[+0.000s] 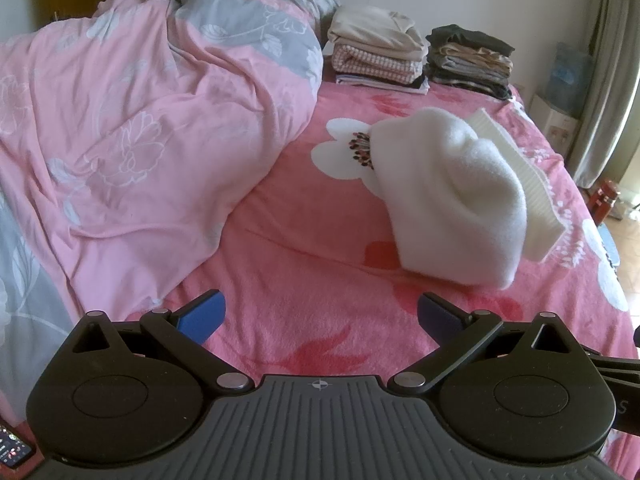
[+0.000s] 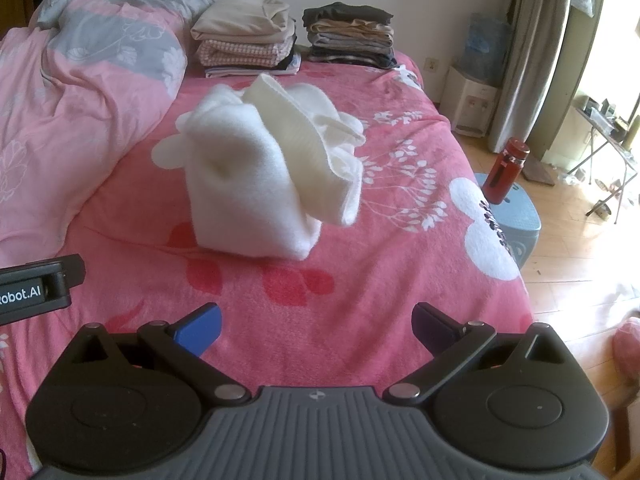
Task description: Fold clothes
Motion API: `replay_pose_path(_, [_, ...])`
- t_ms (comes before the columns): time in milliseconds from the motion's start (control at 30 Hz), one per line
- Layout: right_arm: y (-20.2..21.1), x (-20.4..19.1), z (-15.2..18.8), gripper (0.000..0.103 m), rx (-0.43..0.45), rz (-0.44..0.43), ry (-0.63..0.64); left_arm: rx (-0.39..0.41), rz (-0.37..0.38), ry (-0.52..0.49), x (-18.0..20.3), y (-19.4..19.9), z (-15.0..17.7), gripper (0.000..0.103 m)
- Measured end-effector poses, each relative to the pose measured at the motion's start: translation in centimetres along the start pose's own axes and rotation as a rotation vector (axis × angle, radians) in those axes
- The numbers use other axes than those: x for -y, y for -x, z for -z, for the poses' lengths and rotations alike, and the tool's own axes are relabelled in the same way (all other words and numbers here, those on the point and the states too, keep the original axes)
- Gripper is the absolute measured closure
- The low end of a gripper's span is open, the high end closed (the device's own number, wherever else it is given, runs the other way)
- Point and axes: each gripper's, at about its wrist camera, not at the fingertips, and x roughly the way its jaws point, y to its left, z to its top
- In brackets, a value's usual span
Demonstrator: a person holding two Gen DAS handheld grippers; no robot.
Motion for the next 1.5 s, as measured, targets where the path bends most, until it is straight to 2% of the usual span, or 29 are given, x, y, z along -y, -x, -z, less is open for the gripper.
replay_pose_path(1200, [-0.7, 0.0, -0.1, 0.0, -0.006, -0.001, -0.009, -0.016, 0.007, -0.009, -0.1, -1.0, 0.2, 0.0])
replay_pose_path(1400, [-1.2, 0.1, -0.1, 0.0, 0.002, 0.001, -0.01, 0.009, 0.051, 0.007, -0.3, -1.4, 0.2, 0.0])
replay_pose_path(1500, [-1.6, 0.4, -0.2, 0.0, 0.014, -0.01, -0.014, 0.052, 0.087, 0.024, -0.4, -1.6, -0.1, 0.0])
